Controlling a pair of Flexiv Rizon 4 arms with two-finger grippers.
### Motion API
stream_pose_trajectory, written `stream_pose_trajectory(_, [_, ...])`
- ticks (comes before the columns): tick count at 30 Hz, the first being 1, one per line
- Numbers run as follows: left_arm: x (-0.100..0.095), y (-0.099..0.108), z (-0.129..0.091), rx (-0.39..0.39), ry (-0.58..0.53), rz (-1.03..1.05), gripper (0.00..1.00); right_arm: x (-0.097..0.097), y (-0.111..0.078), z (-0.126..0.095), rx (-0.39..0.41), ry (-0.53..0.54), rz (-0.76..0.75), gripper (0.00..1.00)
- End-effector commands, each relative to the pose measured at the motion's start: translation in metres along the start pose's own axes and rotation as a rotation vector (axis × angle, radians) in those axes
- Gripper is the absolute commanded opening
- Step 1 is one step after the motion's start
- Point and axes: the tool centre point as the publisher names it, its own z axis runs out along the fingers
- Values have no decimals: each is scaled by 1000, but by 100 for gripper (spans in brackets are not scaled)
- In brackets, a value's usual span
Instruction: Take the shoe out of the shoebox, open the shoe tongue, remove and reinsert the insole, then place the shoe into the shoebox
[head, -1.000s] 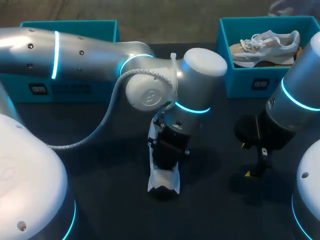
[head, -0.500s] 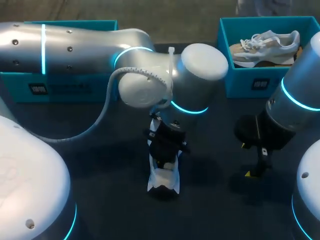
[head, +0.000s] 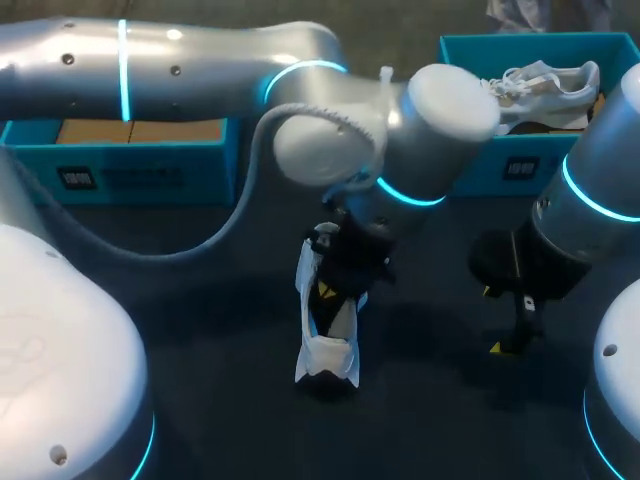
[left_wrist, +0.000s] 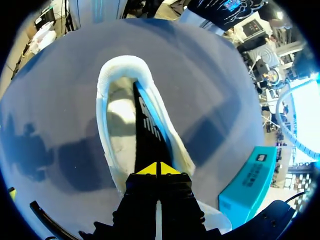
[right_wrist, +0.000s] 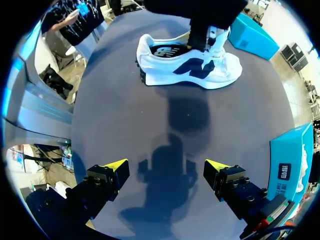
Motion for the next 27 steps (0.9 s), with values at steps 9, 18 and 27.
stream_pose_trajectory(9, [-2,-4,13,54,121,34,0,2,-1,0,-1,-3,0,100])
stream_pose_trajectory(18, [15,-13,22,74,111,35,0,2,-1,0,-1,-3,0,100])
stream_pose_trajectory(27, [24,-17,36,96,110,27,0,2,-1,0,-1,-3,0,100])
